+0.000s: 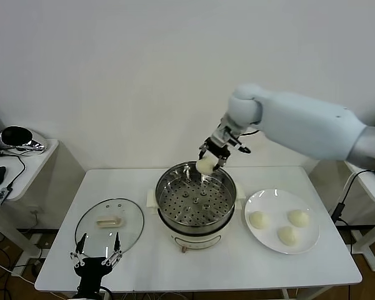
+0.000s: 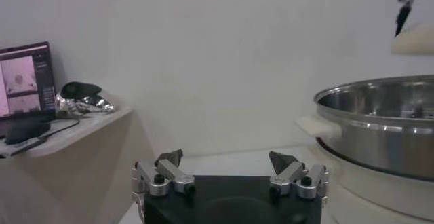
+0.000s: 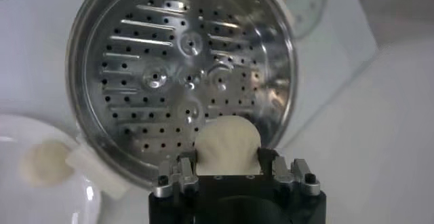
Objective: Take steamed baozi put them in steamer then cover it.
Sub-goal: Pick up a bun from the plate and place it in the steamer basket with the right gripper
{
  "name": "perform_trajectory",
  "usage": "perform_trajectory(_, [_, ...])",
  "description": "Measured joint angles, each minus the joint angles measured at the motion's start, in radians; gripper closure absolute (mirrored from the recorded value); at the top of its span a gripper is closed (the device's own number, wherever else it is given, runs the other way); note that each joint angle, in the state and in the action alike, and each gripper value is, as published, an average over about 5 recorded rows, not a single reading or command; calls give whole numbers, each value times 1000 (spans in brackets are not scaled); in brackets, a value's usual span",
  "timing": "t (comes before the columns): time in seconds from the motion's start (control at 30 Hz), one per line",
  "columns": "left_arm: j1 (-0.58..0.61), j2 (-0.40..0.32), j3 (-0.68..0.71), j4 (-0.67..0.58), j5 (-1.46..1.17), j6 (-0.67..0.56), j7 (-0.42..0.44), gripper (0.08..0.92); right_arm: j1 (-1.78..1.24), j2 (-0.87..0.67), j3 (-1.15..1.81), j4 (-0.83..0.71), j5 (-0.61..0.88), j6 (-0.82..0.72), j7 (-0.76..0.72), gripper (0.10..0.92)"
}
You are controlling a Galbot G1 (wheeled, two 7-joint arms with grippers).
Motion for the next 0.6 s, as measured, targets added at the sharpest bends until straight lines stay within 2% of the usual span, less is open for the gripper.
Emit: perform_trajectory(0.6, [-13,3,-4,16,1,1,0,177,-141,105,44,-154,-246,205,82,448])
